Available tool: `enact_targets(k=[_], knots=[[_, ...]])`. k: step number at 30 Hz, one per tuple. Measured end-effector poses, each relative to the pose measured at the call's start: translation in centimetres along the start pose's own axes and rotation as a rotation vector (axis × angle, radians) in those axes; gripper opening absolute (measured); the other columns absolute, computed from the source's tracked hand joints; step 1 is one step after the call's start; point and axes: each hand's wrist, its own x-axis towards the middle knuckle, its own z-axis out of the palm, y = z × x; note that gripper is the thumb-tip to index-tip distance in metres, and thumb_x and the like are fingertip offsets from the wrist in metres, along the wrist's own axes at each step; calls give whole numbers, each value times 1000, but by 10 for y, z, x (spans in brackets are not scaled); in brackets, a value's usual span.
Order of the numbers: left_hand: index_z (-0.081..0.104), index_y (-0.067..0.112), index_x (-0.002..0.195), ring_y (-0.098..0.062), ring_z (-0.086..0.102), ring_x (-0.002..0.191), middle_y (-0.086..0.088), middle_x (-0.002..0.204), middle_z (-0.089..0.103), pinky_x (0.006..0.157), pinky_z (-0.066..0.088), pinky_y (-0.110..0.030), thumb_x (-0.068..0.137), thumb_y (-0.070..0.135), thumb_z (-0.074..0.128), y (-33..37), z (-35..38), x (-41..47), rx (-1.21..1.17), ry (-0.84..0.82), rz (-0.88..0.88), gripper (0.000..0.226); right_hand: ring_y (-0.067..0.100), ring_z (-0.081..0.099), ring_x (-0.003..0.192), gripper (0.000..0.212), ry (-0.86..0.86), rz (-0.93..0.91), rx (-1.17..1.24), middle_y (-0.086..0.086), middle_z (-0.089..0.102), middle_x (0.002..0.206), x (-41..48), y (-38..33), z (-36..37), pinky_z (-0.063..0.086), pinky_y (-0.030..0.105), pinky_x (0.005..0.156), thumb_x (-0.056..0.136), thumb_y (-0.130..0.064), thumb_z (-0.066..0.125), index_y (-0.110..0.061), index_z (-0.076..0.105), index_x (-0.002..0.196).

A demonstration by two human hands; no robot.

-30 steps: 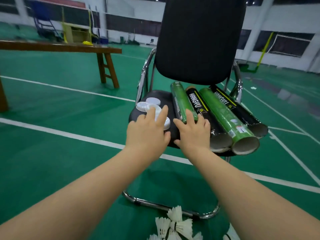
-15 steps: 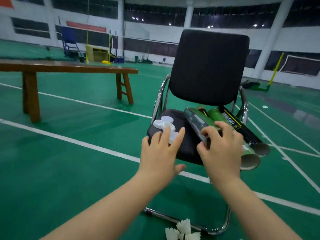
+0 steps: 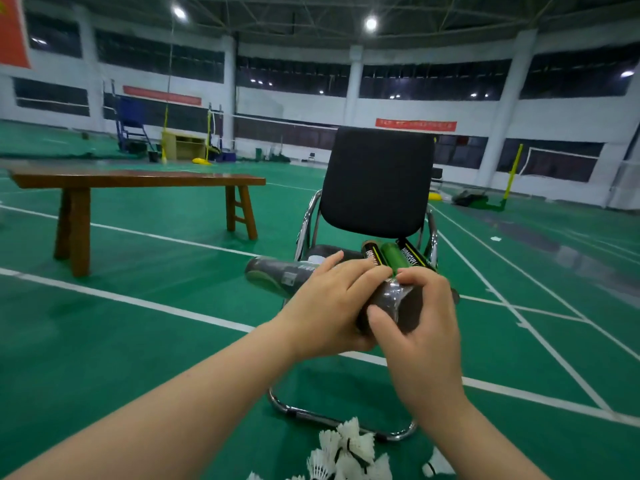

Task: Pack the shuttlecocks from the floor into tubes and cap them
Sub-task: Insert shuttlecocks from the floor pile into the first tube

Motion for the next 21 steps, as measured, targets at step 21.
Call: enact_targets(k=[21], knots=[[37,20,130,-17,54,101,2,118,55,76,38,-21,67,36,76,36,-23,-140,-138,-662,-380,76,9,52,90,19,-183,475,318,-3,54,97,-134,15,66,42,23,78,81,-41,48,-28,50,95]])
